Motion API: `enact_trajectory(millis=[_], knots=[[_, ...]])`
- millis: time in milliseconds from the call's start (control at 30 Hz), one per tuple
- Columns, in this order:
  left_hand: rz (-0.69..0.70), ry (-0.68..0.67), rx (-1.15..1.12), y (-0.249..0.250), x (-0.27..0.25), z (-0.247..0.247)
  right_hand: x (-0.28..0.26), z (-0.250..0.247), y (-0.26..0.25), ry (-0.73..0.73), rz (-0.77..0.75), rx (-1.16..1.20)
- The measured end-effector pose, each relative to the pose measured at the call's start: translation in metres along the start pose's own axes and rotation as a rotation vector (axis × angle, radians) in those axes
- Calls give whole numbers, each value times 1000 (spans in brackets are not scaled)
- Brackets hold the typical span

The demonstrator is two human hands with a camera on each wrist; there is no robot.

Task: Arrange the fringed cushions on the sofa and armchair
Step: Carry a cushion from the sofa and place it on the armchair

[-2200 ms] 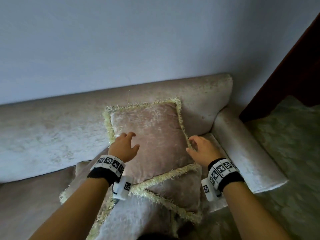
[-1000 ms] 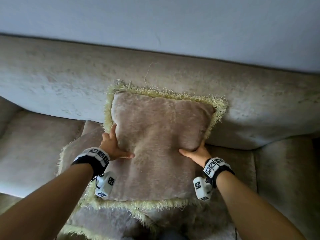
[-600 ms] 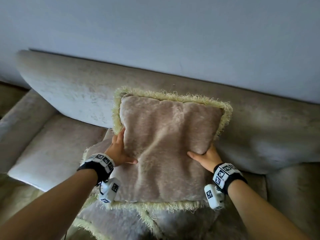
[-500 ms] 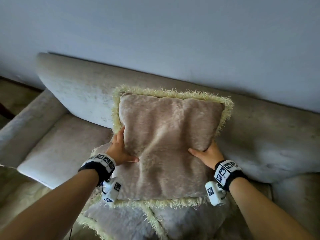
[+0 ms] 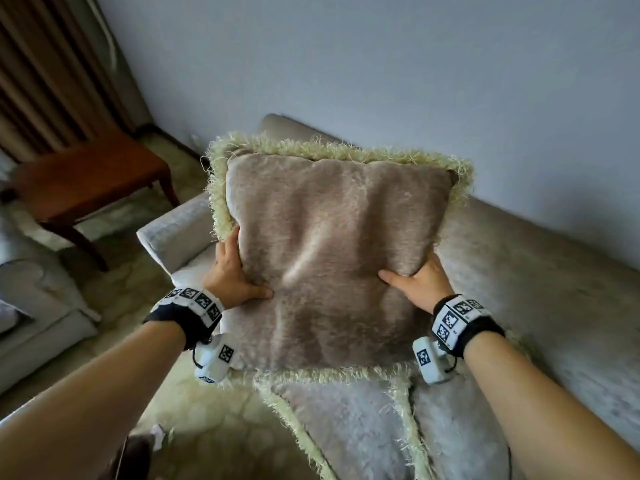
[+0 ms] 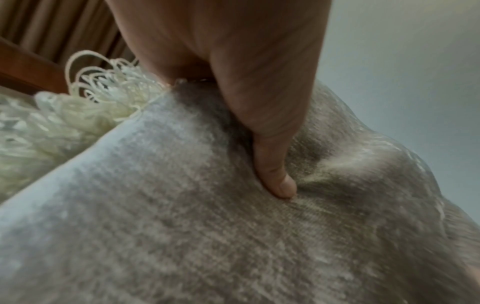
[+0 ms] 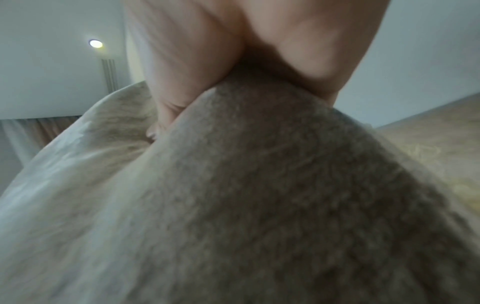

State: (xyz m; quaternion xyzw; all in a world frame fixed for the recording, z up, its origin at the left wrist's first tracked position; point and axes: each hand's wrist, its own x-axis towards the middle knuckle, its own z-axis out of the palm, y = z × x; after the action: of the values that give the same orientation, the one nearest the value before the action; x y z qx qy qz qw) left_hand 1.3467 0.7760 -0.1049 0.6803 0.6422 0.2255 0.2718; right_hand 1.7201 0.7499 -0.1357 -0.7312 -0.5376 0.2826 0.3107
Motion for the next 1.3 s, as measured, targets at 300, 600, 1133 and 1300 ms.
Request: enact_trajectory(millis=[300,600,1133,1300], knots=[[-62,141,19,-109,-15,-152,3,104,-167,-152,-161,33],[-203,416,12,-228,-27,-247,48,241,-309,-345,-326,83],[-702,859,75,-415,-30,-409,130,549,-592,-867,-726,176],[-807,930,73,-491,-21,-449,140,662,-649,-924,-794,154]])
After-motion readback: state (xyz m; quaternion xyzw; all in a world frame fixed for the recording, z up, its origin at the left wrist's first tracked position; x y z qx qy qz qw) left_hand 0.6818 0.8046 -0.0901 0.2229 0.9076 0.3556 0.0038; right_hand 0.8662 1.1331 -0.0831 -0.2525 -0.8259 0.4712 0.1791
